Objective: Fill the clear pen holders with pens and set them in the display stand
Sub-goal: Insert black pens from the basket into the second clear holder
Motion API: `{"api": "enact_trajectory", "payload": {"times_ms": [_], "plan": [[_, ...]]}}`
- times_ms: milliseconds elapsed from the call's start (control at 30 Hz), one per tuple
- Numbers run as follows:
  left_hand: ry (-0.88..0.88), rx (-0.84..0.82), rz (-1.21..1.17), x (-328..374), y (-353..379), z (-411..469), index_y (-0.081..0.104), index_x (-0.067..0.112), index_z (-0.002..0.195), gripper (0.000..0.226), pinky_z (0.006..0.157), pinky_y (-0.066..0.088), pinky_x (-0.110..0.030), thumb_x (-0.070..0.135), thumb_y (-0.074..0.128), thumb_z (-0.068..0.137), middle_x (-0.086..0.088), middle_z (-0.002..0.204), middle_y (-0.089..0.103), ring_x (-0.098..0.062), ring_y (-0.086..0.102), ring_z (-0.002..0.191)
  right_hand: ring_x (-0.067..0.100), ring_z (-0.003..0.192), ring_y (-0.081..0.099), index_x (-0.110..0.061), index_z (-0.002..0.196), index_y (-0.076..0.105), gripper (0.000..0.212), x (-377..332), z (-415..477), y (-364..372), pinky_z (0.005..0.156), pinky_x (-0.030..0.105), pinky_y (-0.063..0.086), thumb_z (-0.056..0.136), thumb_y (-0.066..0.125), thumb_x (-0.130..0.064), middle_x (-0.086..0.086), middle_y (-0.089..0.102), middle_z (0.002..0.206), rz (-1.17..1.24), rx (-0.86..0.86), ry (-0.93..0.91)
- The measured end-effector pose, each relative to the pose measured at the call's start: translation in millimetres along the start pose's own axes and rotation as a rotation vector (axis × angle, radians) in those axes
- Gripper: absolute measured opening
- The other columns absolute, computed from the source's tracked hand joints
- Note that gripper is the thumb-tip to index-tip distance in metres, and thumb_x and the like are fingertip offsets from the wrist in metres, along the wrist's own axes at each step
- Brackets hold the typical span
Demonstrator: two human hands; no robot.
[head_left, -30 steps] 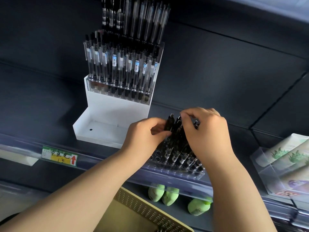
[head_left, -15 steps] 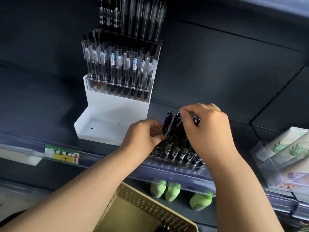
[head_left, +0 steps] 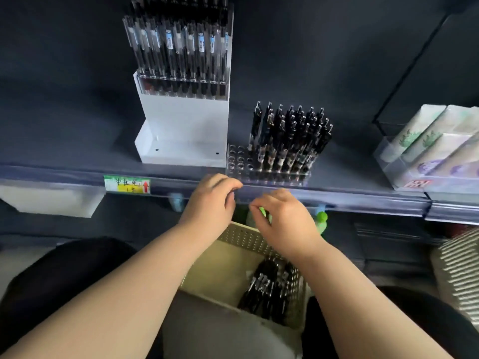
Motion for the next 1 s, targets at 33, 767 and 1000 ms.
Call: {"api": "enact_trajectory", "payload": {"times_ms": [33,767,1000], "plan": [[0.023,-0.029,0.016,-1.1,6.0,-12.3,0.068,0.008,0.100,0.026,0.086,0.046,-0.033,-0.004,0.061,0.078,-0.007,0.100,0.065,-0.026,0.058,0.096,0.028,0.081,0.056,-0.008,0.082,0.069,0.015,6.1,-13.5,11.4,0.069,0.039,0.049,0.088,0.057,-0.013,0.006,0.067,0.078,-0.027,-0.095,0.082],[-0.515,-1.133,0.114,-27.0,105.0,-145.9,0.043,0.018,0.135,0.055,0.088,0.037,-0.024,-0.005,0.045,0.086,-0.009,0.141,0.033,-0.028,0.047,0.117,0.026,0.099,0.059,-0.023,0.107,0.065,0.028,83.6,-97.0,99.5,0.080,0.029,0.048,0.086,0.049,-0.014,0.006,0.063,0.111,-0.167,-0.720,0.678],[-0.457,-1.171,0.096,-32.3,118.6,-145.4,0.046,0.023,0.132,0.052,0.089,0.039,-0.026,0.003,0.054,0.085,-0.006,0.134,0.042,-0.028,0.049,0.114,0.031,0.114,0.049,-0.018,0.124,0.053,0.043,67.7,-114.1,125.1,0.093,0.041,0.045,0.083,0.060,-0.008,0.009,0.043,0.128,-0.319,-1.046,0.469]]}}
Point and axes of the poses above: each hand's wrist, its own z-axis towards the middle knuckle, its own y-axis out of the palm, x = y × z, the point moved 3 cm from there along z, towards the middle knuckle
